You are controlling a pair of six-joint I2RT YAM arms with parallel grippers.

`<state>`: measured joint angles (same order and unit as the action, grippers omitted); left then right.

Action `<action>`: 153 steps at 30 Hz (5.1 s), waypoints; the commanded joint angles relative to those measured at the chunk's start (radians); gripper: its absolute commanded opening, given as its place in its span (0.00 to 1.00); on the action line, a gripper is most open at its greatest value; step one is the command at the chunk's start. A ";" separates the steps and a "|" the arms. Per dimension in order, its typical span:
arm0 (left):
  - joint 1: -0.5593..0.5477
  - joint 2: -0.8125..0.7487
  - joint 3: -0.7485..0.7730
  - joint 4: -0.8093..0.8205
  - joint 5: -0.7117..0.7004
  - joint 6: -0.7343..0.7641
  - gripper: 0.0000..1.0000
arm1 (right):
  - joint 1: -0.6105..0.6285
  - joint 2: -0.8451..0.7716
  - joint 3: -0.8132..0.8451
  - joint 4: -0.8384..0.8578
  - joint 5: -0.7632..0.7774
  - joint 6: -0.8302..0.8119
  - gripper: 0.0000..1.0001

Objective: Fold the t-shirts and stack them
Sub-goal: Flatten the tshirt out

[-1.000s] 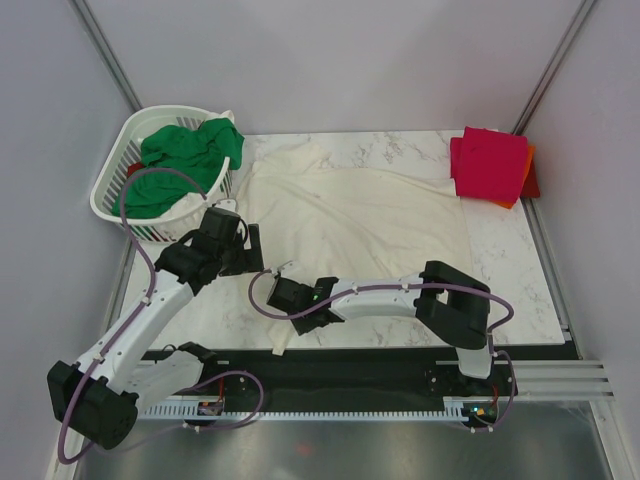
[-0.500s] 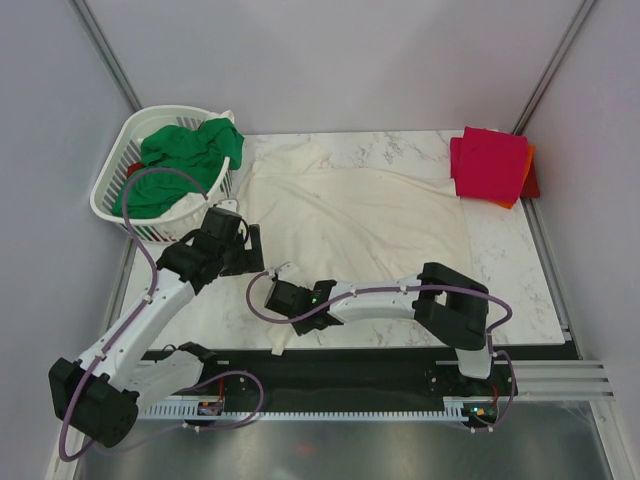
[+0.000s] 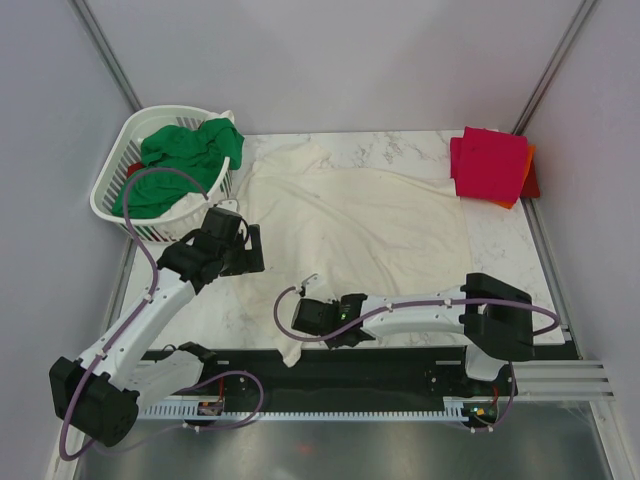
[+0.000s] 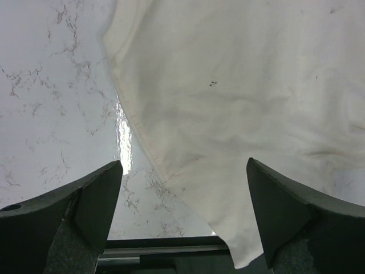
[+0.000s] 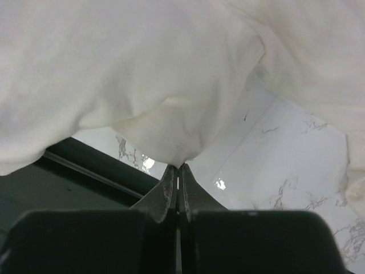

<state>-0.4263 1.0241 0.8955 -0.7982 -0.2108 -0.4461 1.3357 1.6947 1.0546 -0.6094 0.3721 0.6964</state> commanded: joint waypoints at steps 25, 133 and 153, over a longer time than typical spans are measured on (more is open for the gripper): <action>-0.196 -0.168 -0.144 -0.097 0.241 -0.373 0.91 | -0.149 -0.377 0.007 -0.254 0.202 -0.029 0.98; -0.643 -0.220 0.089 -0.404 -0.174 -0.743 0.02 | -1.701 -0.662 -0.423 -0.157 -0.677 -0.025 0.00; -0.644 -0.214 0.112 -0.576 0.031 -0.750 0.02 | -1.532 -0.828 -0.196 -0.424 -0.326 -0.115 0.00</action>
<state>-1.0729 0.7979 1.0252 -1.3247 -0.2440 -1.1915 -0.1997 0.8738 0.8074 -0.9932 -0.0433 0.5964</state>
